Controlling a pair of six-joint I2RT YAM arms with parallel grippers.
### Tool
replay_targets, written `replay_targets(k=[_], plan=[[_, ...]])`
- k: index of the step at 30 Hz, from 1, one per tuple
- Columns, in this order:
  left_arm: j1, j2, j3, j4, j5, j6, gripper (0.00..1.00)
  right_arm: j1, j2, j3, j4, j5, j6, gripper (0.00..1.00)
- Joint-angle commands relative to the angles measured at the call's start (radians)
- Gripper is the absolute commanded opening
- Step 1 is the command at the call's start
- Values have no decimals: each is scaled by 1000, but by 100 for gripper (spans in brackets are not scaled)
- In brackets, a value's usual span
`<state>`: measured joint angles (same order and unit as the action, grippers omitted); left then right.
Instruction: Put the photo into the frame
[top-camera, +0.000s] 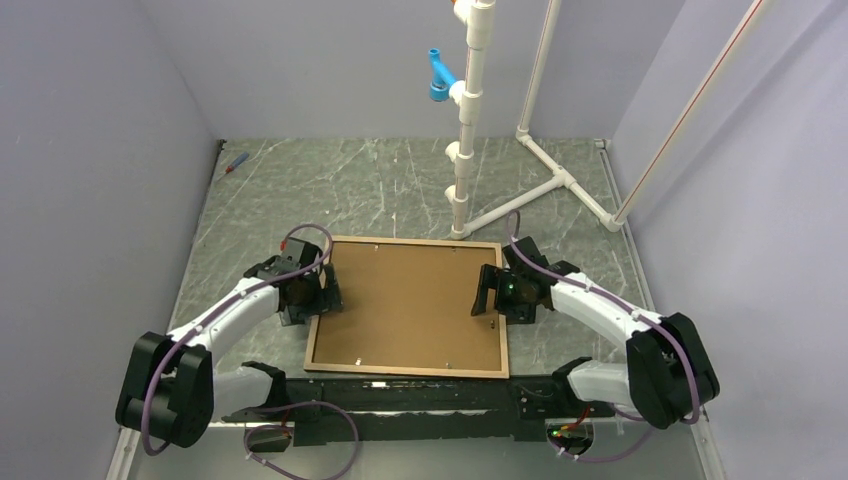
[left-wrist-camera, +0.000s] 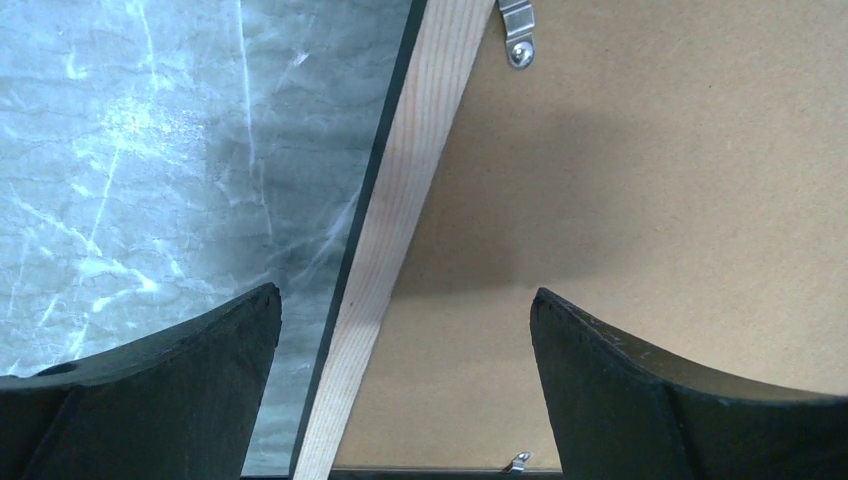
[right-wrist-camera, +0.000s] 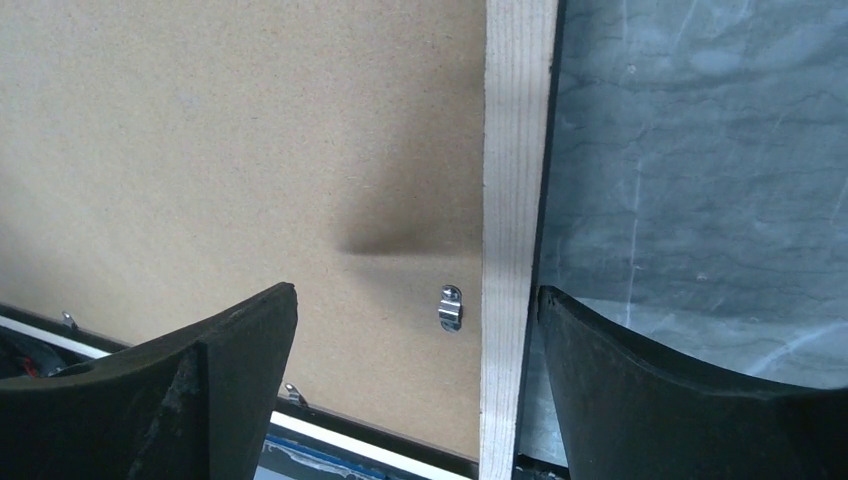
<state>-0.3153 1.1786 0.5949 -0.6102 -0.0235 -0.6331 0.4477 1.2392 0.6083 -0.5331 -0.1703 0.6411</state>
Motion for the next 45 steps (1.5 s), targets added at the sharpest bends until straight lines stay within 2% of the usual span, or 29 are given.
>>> replay_targets(k=[1,8,11,16,20,31,45], plan=[[24,-29,-15,11,14,38,97,8,-51,32,-61,79,20,91],[27,-32,-21,35,47,45,96,33,-119,-14,-118,134,43,87],[27,-40,-27,45,60,43,96,79,-109,-17,-119,165,70,78],[28,-34,-28,40,54,46,96,138,-60,-3,-143,258,99,72],[27,-28,-36,45,46,47,96,156,-46,8,-142,302,109,59],[27,4,-45,67,47,57,95,159,31,39,-99,315,92,58],[27,11,-47,73,50,62,95,158,30,39,-118,345,84,2]])
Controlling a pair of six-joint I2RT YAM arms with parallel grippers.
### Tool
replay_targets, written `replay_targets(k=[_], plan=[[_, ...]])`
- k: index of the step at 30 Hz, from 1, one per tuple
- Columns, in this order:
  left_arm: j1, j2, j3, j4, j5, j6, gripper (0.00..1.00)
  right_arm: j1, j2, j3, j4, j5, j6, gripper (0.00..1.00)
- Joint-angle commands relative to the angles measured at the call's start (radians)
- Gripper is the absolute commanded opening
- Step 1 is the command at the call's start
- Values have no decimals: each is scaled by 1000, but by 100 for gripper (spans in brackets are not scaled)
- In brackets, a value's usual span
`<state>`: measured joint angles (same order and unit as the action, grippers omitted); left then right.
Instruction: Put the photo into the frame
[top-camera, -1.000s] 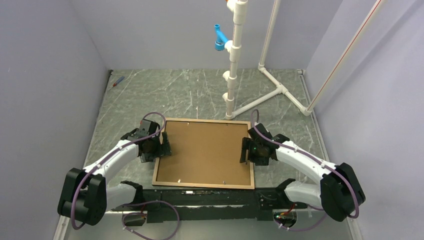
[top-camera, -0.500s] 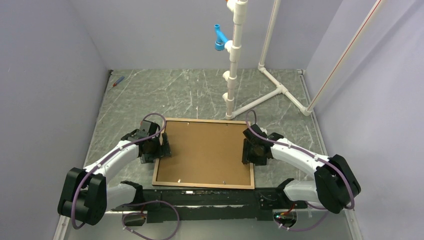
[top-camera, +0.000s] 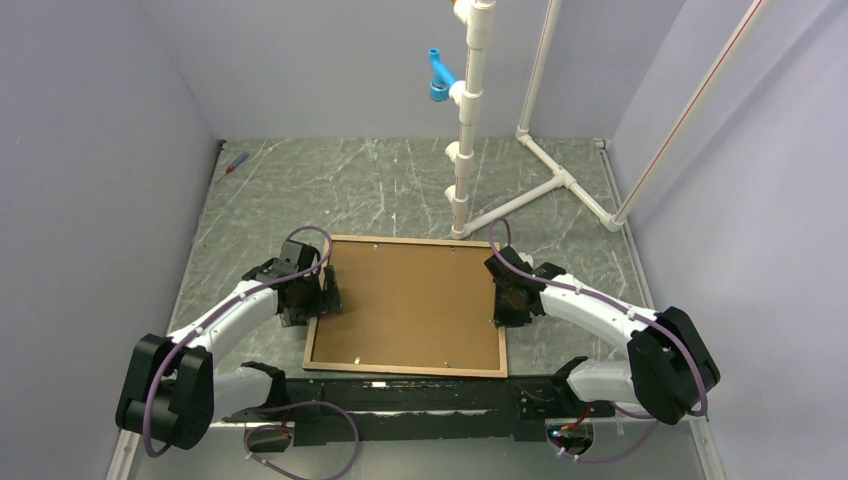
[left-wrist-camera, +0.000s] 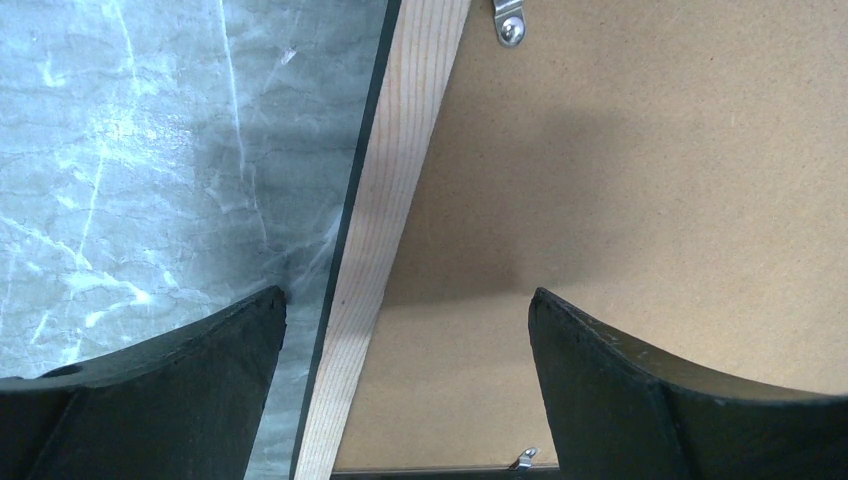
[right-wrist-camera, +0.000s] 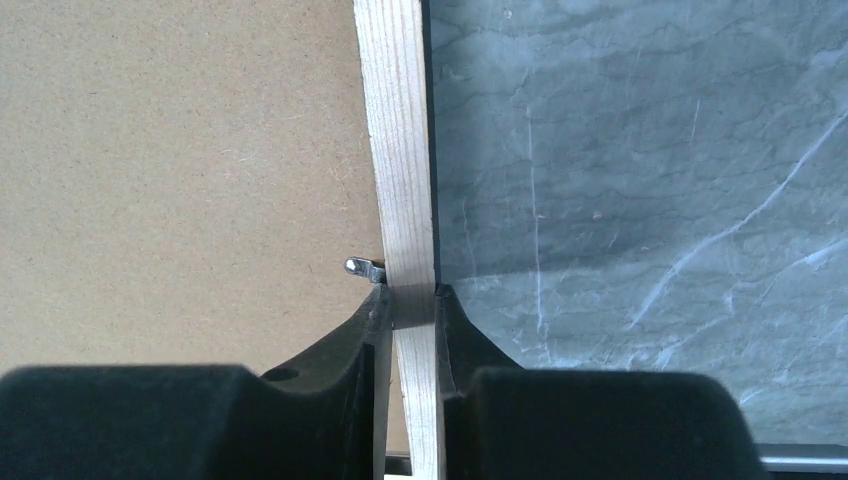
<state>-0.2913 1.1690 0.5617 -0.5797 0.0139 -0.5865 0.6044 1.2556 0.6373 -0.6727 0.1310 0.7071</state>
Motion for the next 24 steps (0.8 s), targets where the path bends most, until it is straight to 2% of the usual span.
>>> replay_targets(k=[1,9,10,13,15,18,24], plan=[[3,21,-13,43,12,16,95,1,14,11,18,46,18,0],[3,19,-14,42,16,19,95,1,-15,26,16,25,10,0],[4,19,-13,43,16,20,94,0,-27,27,24,5,3,7],[3,21,-6,43,21,27,94,-3,-80,18,62,-63,-4,55],[3,21,4,43,24,32,94,-14,-112,8,87,-107,0,72],[3,24,16,47,40,44,94,-50,-124,-9,118,-172,-5,86],[-6,67,38,70,116,66,92,-104,-98,-23,149,-250,-24,94]])
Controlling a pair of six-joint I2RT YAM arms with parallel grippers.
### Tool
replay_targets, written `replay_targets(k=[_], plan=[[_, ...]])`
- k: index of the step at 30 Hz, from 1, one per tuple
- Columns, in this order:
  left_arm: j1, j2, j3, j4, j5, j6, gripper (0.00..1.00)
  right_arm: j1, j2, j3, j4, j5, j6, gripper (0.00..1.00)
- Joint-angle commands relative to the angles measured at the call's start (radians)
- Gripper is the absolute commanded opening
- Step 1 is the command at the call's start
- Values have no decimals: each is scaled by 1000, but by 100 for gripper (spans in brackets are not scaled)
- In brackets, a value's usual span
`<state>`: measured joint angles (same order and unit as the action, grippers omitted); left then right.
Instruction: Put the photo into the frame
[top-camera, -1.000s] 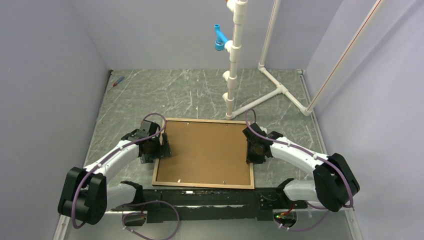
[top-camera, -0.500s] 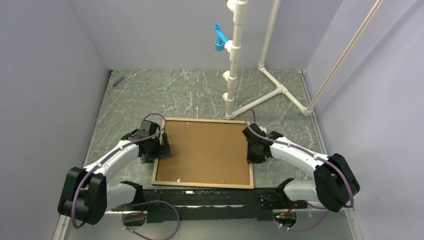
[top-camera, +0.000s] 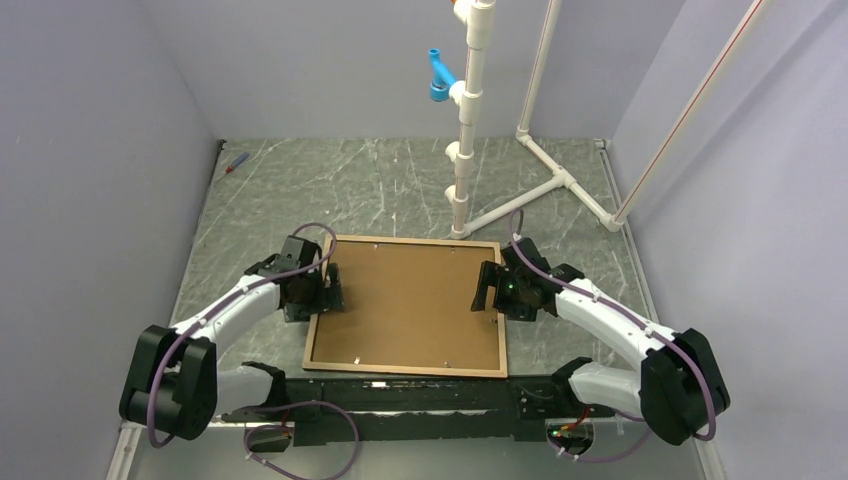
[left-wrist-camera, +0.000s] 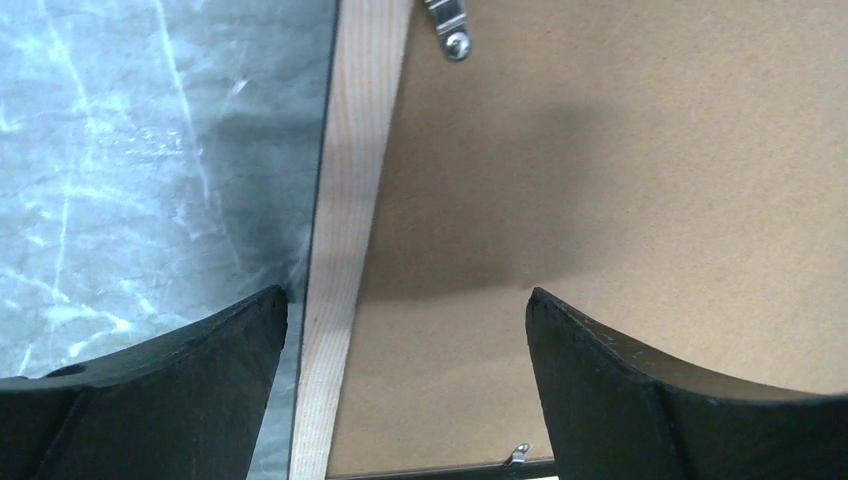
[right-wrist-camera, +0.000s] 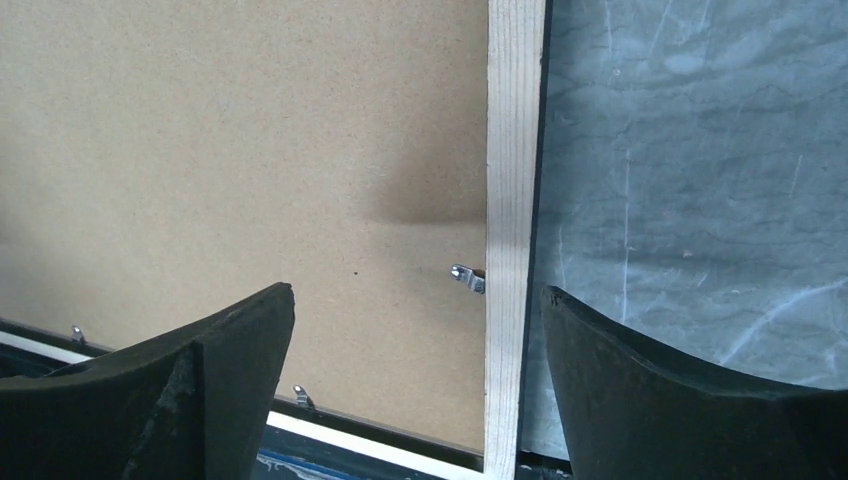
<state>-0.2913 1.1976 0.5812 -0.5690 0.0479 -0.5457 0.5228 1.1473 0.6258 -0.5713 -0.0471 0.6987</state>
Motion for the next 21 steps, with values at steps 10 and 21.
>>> replay_targets(k=[10,21], plan=[[-191,73,32,119,133,-73,91,-91,14,3,11,-61,-42,96],[-446,159,150,100,79,-166,92,-143,-40,16,-64,44,-33,97]])
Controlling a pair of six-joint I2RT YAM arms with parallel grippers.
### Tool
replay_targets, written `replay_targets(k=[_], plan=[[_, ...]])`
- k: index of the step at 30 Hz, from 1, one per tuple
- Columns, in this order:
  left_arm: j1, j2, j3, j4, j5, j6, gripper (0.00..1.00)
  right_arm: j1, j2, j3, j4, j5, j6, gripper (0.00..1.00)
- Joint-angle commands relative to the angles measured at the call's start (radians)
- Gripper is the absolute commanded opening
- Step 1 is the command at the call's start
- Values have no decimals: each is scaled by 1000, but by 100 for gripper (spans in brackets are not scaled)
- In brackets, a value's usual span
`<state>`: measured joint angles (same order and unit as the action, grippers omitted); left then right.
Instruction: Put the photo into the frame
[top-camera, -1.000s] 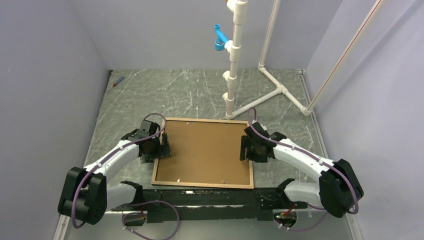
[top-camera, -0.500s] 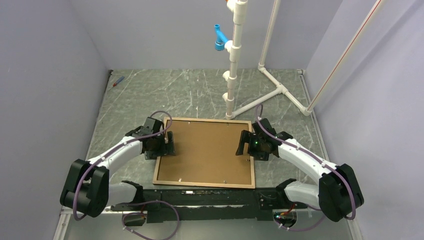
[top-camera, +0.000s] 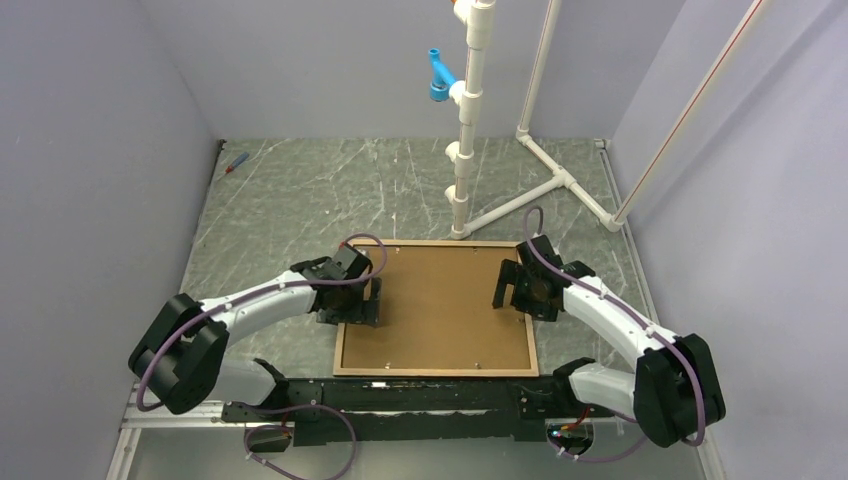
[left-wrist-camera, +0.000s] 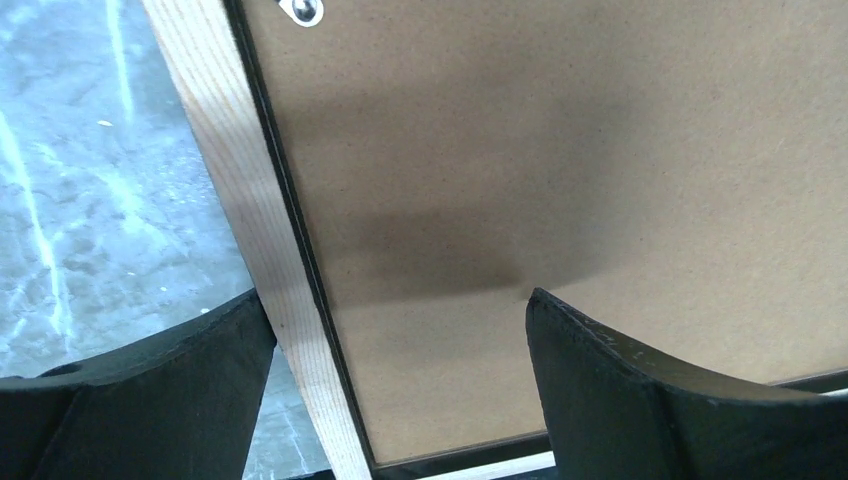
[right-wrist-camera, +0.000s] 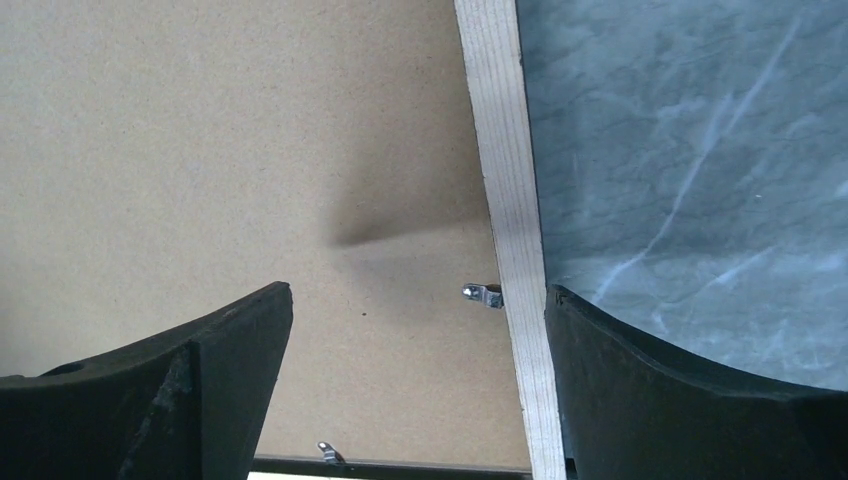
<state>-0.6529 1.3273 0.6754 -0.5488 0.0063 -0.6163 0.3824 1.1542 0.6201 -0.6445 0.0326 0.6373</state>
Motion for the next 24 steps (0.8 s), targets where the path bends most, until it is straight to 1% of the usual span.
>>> replay_targets(k=[1,4,6,7,9,12,17,24], plan=[[-92,33,59,75,113,-98,93,-6,-50,16,9,-23,29,97],[-94,35,56,52,68,-99,96,-14,-54,9,-2,7,32,98],[-95,44,73,4,6,-94,98,-15,-56,9,-11,18,33,100],[-94,48,85,-22,-2,-82,99,-16,-62,9,-12,19,33,100],[-94,61,111,-69,-63,-75,99,-19,-73,11,-16,26,37,100],[-84,67,137,-102,-102,-59,99,-22,-92,20,-25,41,39,100],[-35,54,145,-70,-84,-18,99,-26,-120,24,-30,48,33,100],[75,33,147,18,27,42,100,-26,-125,11,-12,22,30,100]])
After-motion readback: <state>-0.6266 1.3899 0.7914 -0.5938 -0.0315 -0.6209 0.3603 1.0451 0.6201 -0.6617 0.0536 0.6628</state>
